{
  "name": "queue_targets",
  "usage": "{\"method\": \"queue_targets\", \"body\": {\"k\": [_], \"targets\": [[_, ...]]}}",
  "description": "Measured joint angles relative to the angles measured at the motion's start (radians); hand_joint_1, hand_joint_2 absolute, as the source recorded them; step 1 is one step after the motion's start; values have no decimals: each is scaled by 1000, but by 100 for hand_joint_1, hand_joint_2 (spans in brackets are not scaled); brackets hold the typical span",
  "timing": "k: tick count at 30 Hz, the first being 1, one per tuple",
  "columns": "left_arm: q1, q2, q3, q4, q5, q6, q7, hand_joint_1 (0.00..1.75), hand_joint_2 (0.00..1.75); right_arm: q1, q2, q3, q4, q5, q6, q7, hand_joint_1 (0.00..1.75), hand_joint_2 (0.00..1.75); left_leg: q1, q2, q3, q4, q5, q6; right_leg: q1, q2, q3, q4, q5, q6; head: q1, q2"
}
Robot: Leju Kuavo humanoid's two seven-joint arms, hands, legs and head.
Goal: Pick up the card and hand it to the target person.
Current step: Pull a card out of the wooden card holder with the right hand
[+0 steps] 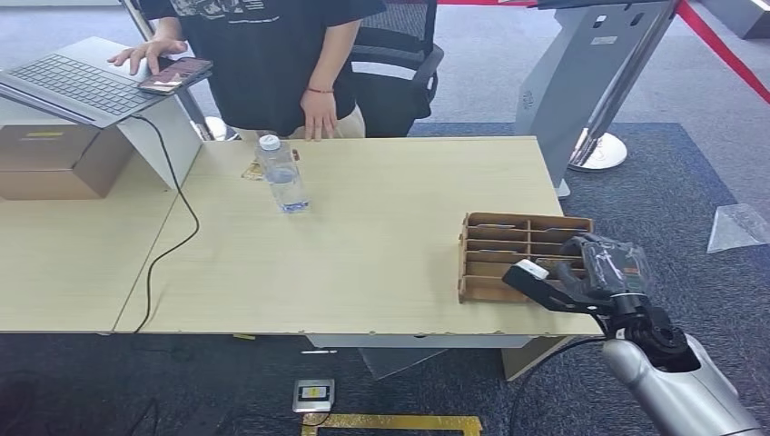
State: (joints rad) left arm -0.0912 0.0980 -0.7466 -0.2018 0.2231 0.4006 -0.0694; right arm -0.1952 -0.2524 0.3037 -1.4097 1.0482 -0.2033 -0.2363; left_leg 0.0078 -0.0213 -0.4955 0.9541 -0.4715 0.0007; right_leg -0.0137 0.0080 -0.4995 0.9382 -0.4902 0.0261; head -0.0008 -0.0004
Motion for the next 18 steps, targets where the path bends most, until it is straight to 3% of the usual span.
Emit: {"method": "queue_targets", "body": {"k": [18], "targets": [[0, 0, -1, 0, 12, 3, 0, 0, 175, -14, 5, 30, 34, 33, 15, 10, 96, 175, 0, 0, 0, 0, 0, 0, 0, 0, 0, 0, 0, 0, 0, 0]]}}
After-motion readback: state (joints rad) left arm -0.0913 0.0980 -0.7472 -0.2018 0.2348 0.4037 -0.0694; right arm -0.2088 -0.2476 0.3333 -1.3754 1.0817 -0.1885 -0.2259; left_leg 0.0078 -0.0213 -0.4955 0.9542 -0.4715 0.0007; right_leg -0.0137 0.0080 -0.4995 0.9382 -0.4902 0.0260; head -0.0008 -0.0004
